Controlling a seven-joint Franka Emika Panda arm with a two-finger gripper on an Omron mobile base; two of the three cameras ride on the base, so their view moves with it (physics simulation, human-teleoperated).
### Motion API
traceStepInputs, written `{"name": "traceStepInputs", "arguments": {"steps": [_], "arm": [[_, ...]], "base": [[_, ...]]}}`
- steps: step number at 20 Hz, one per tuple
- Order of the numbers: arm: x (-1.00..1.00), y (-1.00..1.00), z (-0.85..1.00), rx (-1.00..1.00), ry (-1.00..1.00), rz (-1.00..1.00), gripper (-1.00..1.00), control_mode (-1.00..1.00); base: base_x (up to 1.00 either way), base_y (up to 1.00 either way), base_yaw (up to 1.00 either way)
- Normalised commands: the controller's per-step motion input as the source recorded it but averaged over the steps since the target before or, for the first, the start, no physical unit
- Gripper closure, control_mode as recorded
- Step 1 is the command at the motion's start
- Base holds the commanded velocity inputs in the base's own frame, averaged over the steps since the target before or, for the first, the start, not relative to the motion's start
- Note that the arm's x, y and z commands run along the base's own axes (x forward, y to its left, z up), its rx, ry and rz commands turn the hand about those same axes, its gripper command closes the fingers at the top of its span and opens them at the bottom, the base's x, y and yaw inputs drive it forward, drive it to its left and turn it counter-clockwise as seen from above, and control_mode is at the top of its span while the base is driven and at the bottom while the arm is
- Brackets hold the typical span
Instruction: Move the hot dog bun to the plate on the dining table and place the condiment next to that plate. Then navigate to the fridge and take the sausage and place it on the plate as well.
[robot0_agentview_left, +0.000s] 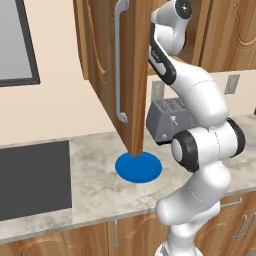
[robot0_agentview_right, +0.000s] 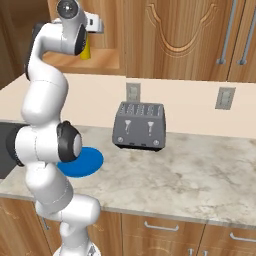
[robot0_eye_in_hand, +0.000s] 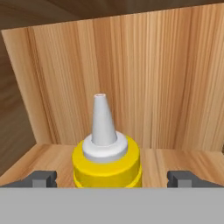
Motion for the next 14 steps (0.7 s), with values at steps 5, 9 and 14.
{"name": "traceStepInputs", "arguments": {"steps": [5, 9, 14], "arm": [[0.09, 0.0, 0.0, 0.0, 0.0, -0.01, 1.0, -1.0], [0.02, 0.0, 0.0, 0.0, 0.0, 0.0, 1.0, -1.0], [-0.56, -0.04, 0.0, 0.04, -0.06, 0.0, 1.0, -1.0]], "base": [[0.0, 0.0, 0.0], [0.0, 0.0, 0.0], [0.0, 0.0, 0.0]]}}
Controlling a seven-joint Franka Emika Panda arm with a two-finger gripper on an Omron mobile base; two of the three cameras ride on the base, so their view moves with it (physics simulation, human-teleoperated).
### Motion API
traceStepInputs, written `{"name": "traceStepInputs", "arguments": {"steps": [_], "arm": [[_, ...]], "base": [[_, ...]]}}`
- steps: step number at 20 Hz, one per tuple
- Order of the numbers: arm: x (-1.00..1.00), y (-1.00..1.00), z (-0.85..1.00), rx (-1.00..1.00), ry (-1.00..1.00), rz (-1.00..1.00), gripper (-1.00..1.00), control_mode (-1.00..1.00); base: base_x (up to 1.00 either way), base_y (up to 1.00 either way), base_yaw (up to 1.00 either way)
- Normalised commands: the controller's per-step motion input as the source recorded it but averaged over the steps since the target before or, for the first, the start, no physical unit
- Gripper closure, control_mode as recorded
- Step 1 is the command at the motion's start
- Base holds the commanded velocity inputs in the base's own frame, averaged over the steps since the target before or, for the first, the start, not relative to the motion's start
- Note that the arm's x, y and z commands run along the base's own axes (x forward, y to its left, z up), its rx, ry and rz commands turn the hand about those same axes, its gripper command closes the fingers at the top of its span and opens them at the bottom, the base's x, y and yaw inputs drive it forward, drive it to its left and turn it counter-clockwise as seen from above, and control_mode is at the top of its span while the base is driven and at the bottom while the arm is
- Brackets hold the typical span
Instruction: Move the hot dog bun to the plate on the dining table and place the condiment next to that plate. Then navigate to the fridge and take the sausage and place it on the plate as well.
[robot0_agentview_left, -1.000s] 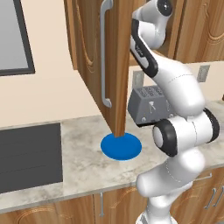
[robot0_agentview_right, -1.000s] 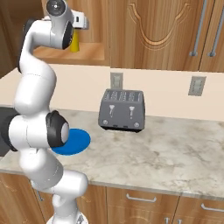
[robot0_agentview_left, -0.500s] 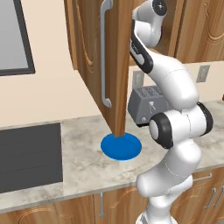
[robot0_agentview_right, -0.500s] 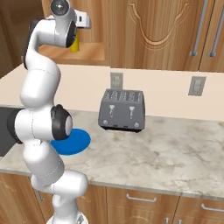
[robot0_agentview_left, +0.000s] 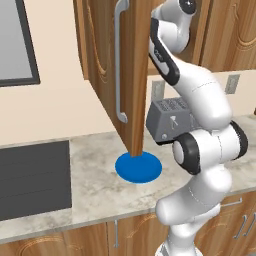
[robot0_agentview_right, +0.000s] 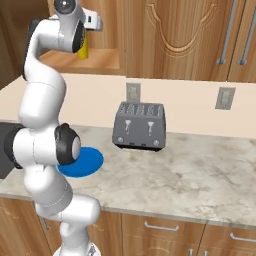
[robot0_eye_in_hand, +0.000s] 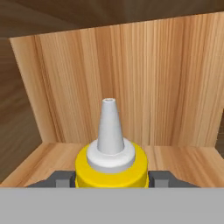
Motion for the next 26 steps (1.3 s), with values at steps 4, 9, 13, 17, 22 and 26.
{"name": "traceStepInputs", "arguments": {"steps": [4, 9, 13, 17, 22, 26], "arm": [[-1.0, -0.38, 0.0, 0.09, -0.14, 0.0, 1.0, -1.0], [-1.0, -0.43, -0.02, 0.04, -0.02, 0.0, 1.0, -1.0], [-1.0, -0.06, -0.18, -0.07, 0.11, 0.06, 1.0, -1.0], [-1.0, 0.0, -0.33, -0.16, 0.21, 0.13, 1.0, -1.0], [-0.97, 0.03, -0.48, -0.16, 0.18, 0.13, 1.0, -1.0], [-0.91, -0.01, -0.57, -0.05, -0.01, 0.08, 1.0, -1.0]], "base": [[0.0, 0.0, 0.0], [0.0, 0.0, 0.0], [0.0, 0.0, 0.0], [0.0, 0.0, 0.0], [0.0, 0.0, 0.0], [0.0, 0.0, 0.0]]}}
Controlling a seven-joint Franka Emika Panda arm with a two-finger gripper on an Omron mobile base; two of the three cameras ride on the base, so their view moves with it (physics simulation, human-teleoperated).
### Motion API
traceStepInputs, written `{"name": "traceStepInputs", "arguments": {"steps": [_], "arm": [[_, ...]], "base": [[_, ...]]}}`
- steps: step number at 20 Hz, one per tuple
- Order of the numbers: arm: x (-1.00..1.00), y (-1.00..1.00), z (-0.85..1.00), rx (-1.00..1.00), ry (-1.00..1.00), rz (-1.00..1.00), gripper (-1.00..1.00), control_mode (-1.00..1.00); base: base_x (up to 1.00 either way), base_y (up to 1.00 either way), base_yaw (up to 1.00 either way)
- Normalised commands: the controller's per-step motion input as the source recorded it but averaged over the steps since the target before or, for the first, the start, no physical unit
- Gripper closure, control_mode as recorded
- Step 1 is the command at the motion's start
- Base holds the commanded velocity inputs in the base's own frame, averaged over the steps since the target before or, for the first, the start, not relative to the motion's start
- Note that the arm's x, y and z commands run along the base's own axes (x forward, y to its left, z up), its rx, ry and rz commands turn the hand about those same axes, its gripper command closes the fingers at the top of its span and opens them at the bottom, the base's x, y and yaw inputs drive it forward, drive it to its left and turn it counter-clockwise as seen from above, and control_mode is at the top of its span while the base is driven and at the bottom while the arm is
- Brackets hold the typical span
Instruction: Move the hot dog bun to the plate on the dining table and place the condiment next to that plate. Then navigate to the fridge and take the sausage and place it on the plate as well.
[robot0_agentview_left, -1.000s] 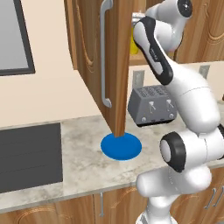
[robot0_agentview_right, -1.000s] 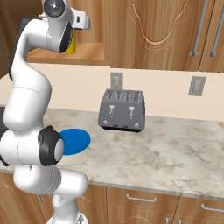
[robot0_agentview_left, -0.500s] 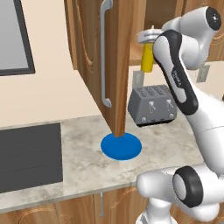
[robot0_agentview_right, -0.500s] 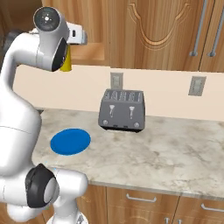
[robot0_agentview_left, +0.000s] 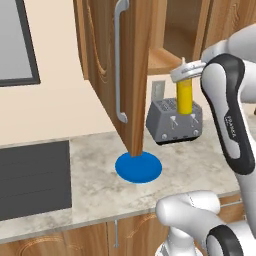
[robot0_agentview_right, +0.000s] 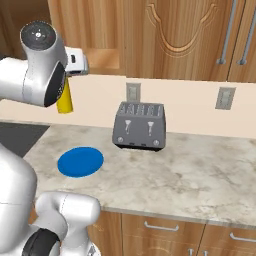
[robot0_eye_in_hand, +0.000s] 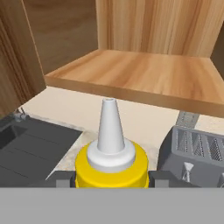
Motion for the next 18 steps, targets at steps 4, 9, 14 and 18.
{"name": "traceStepInputs", "arguments": {"steps": [4, 9, 14, 18], "arm": [[-0.52, -0.07, -0.33, -0.01, -0.04, 0.0, 1.0, 1.0], [0.0, 0.0, 0.0, 0.0, 0.0, 0.0, 1.0, 1.0], [0.0, 0.0, 0.0, 0.0, 0.0, 0.0, 1.0, 1.0], [0.0, 0.0, 0.0, 0.0, 0.0, 0.0, 1.0, 1.0]], "base": [[-0.21, -0.01, 0.0], [-1.0, -0.14, -0.01], [-1.0, 0.1, -0.16], [-1.0, 0.55, -0.42]]}}
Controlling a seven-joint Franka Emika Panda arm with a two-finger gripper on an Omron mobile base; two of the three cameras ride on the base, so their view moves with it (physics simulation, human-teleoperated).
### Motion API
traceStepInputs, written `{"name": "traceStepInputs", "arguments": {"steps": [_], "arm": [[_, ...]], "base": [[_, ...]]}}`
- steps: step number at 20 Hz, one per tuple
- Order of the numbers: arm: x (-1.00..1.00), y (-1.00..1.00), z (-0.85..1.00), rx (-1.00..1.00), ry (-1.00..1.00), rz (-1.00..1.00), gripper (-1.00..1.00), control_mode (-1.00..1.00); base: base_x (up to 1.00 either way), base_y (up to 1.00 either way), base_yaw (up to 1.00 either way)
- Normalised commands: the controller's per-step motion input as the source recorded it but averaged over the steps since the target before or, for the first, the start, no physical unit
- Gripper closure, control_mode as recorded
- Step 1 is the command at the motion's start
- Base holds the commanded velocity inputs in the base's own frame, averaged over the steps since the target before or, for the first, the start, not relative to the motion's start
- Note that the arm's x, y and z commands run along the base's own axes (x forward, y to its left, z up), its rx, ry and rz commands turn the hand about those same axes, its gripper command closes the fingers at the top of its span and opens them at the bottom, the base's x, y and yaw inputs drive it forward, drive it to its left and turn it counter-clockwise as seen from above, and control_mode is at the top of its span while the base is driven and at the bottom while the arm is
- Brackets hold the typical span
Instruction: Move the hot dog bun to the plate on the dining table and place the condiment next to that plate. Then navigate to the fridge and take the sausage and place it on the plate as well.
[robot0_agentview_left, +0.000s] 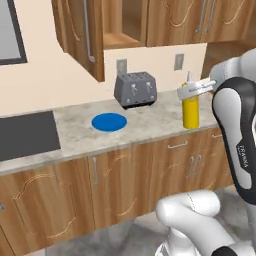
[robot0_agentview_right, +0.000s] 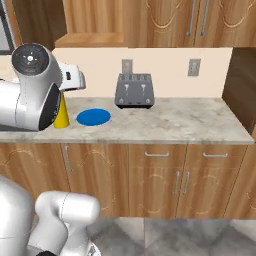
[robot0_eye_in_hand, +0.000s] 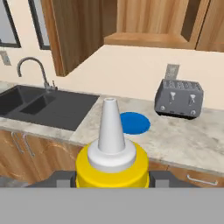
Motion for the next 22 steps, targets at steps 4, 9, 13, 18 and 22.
{"name": "traceStepInputs", "arguments": {"steps": [4, 9, 13, 18, 22], "arm": [[0.0, 0.0, 0.0, 0.0, 0.0, 0.0, 1.0, 1.0], [0.0, 0.0, 0.0, 0.0, 0.0, 0.0, 1.0, 1.0], [0.0, 0.0, 0.0, 0.0, 0.0, 0.0, 1.0, 1.0], [0.0, 0.0, 0.0, 0.0, 0.0, 0.0, 1.0, 1.0], [0.0, 0.0, 0.0, 0.0, 0.0, 0.0, 1.0, 1.0]], "base": [[-0.96, 0.58, -0.7], [-0.94, 0.36, -0.81], [-0.94, 0.32, -0.82], [-0.99, 0.33, -0.81], [-1.0, 0.37, -0.77]]}}
